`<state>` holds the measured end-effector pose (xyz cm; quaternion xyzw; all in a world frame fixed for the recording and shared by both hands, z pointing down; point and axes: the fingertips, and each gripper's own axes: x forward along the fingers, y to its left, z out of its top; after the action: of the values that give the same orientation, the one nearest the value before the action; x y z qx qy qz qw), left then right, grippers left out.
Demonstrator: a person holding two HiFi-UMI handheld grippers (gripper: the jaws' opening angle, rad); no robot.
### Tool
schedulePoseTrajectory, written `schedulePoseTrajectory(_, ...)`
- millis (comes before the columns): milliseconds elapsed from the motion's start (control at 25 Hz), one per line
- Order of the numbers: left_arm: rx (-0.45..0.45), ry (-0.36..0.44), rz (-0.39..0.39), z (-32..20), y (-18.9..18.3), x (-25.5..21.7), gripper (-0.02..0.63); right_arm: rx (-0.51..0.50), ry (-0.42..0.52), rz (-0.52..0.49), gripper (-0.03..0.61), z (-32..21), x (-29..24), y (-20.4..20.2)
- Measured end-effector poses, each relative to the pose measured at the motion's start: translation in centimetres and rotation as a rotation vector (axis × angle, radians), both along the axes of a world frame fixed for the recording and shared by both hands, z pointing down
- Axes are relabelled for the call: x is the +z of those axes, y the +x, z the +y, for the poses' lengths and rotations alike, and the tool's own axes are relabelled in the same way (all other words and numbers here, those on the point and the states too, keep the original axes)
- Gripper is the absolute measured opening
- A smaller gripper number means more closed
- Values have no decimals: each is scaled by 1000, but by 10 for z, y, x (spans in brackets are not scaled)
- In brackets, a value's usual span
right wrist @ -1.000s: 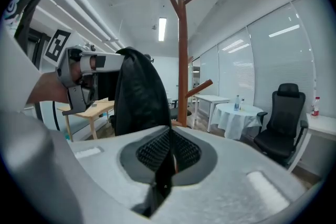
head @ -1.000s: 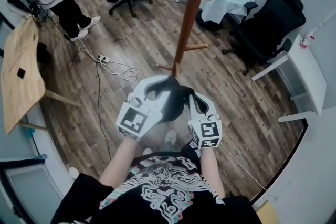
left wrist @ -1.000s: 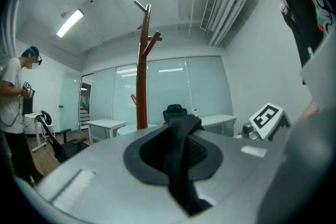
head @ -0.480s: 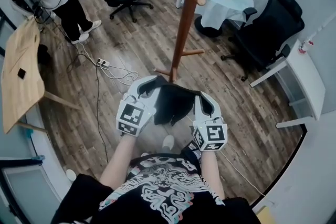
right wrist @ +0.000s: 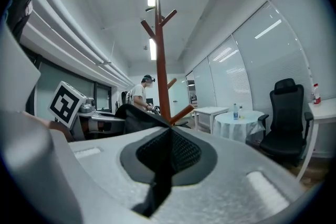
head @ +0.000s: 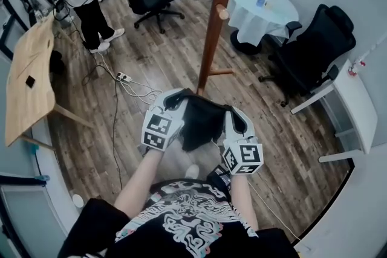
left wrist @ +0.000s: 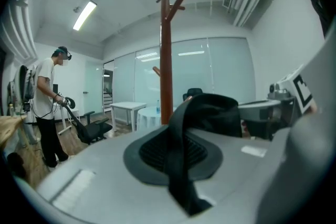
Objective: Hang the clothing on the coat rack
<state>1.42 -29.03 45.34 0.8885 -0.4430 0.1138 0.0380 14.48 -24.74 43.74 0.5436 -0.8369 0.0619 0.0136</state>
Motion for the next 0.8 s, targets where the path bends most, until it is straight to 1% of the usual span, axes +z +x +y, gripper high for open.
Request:
schedulePoseTrajectory(120, -27, -11, 27, -7, 6, 2, 15, -20, 3, -14, 3, -7, -2, 7)
schedulePoseTrajectory(240, -43, -27, 37, -6, 12, 6, 15, -36, 4, -41, 3, -11, -4, 12)
schedulePoseTrajectory(400, -94, -8, 56, -8, 12, 0, 15, -48, 2, -77, 3, -17, -6, 15)
schedulePoseTrajectory(520, -118, -10, 52, -7, 11, 2, 15, -50, 13, -78, 3, -20, -8, 16)
schedulePoseTrajectory(640, -114, -21, 43, -5, 16, 7, 15, -49, 25, -88, 3, -22, -12, 18)
schedulePoseTrajectory(800, -126, -30, 42, -8, 14, 8, 15, -64, 14, -108, 3, -28, -13, 16)
